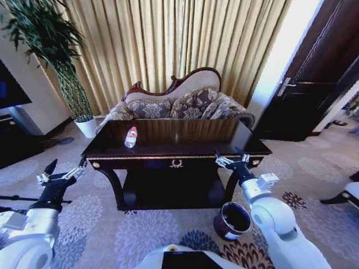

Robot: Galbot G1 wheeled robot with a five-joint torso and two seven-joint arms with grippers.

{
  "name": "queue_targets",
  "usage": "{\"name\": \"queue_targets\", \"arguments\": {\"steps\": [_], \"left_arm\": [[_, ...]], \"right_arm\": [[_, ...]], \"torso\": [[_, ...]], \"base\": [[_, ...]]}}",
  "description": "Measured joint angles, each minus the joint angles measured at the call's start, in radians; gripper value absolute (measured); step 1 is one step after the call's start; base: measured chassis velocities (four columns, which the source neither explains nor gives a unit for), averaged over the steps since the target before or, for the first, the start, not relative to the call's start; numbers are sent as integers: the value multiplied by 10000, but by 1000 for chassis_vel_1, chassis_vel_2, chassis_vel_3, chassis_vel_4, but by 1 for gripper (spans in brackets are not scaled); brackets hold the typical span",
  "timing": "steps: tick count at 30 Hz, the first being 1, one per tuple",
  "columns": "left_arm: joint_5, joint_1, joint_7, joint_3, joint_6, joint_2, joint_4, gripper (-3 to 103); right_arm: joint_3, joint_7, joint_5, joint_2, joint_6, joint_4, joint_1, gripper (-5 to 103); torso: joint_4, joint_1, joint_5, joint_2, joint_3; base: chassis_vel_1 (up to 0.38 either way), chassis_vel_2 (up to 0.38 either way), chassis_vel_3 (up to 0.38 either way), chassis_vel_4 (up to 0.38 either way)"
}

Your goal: Move to the front of the table and place the trash on the table into the trash bin.

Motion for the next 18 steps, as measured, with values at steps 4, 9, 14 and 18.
{"name": "queue_targets", "arguments": {"steps": [4,9,14,18], "left_arm": [[0,-10,2,4,0,-10,0,100],[0,-23,5,23,-4,-42,0,100],[0,-7,1,23,-12,-56,0,100],[0,-109,-247,132,40,125,0,100]], "right_arm": [[-63,2,-8,6,-58,32,-15,100],[-82,5,-12,0,-140,106,-26,100],[-86,13,-21,-88,-146,125,-49,100],[-84,37,108,-260,-117,128,-23,100]], "torso": [[0,2,1,-2,2],[1,4,0,-1,2],[0,3,0,-1,1],[2,4,0,-2,2]], "base": [[-164,158,158,-146],[-117,137,118,-136],[-75,85,77,-82],[-28,21,20,-40]]}}
